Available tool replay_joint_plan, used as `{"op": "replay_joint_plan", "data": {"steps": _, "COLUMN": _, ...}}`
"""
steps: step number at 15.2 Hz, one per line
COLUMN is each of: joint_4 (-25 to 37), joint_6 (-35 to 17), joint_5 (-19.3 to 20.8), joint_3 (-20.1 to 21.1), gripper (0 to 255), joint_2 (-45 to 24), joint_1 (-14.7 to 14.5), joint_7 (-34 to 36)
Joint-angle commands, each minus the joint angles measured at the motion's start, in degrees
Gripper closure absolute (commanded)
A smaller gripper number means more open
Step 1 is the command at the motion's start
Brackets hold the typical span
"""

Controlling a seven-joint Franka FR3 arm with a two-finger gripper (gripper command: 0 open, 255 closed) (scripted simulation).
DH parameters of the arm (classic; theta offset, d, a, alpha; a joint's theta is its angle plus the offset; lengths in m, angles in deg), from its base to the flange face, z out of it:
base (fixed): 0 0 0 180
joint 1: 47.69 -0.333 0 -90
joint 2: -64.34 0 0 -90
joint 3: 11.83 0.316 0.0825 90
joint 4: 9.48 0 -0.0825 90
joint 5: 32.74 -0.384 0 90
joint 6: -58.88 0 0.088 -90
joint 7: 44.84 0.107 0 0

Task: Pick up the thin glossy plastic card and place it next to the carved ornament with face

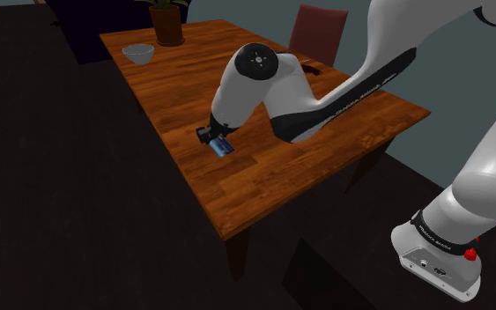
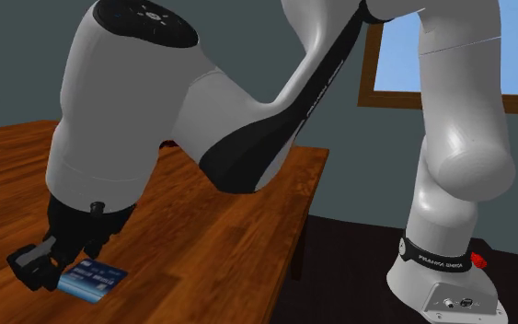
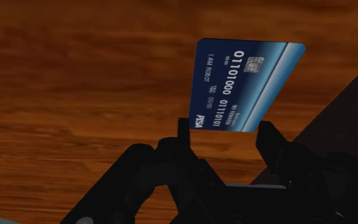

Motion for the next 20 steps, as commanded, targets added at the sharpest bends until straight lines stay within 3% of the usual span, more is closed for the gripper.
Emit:
{"op": "replay_joint_plan", "data": {"steps": 1, "joint_4": 0.2, "joint_6": 0.4, "joint_5": -2.2, "joint_3": 0.8, "gripper": 255, "joint_2": 1.1, "joint_1": 0.6, "joint_7": -1.8}}
{"op": "replay_joint_plan", "data": {"steps": 8, "joint_4": 1.2, "joint_6": 1.9, "joint_5": -9.4, "joint_3": 3.0, "gripper": 255, "joint_2": 5.1, "joint_1": 2.7, "joint_7": -7.9}}
{"op": "replay_joint_plan", "data": {"steps": 20, "joint_4": -5.3, "joint_6": -11.2, "joint_5": -20.5, "joint_3": -2.3, "gripper": 255, "joint_2": 10.3, "joint_1": 15.6, "joint_7": -29.0}}
